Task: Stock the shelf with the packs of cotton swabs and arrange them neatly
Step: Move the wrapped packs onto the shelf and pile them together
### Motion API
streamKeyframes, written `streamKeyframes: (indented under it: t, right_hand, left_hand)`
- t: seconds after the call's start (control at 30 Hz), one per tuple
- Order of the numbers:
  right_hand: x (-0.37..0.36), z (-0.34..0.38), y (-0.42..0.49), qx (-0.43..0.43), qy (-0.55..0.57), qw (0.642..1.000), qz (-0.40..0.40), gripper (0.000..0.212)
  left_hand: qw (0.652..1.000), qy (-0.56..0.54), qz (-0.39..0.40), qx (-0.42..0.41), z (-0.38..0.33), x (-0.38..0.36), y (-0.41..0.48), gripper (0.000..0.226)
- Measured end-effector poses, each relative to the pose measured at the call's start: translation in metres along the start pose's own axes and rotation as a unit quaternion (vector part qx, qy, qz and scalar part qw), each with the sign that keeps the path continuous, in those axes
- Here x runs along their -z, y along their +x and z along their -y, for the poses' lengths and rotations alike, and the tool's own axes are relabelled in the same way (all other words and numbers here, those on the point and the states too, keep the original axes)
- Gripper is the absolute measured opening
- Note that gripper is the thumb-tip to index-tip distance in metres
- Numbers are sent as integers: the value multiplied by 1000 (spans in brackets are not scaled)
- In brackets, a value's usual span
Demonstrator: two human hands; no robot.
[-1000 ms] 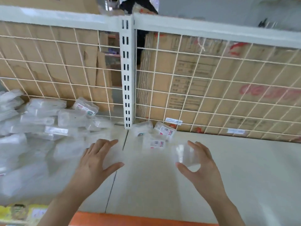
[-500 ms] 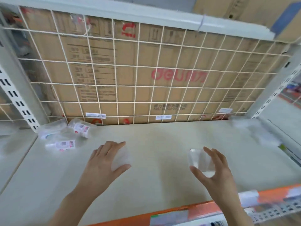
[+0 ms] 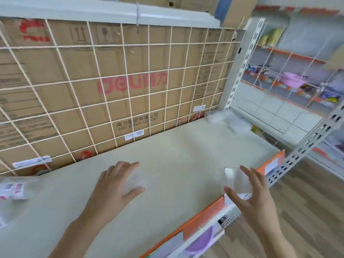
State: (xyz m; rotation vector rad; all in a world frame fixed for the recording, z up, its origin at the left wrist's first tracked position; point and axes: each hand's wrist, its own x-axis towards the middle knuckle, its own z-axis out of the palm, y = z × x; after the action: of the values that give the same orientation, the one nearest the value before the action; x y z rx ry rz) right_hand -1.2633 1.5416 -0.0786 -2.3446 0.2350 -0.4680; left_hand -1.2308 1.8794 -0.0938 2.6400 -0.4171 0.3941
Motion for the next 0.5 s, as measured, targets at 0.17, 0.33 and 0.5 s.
streamKeyframes:
  t: [0.17,0.33,0.5]
  right_hand:
    - [9,1,5,-8,-34,999,-19,66]
    - [13,-11,16,-28,-34,999,-31,66]
    - [19,-43,51,-43,-24,998,-35,68]
  left_hand:
    - [997,-36,28,-55,-10,-13,19,58]
    - [989,-110,59,-81,-33,-35,47,60]
    - [983,-131,61,-110,-57,-67,92,58]
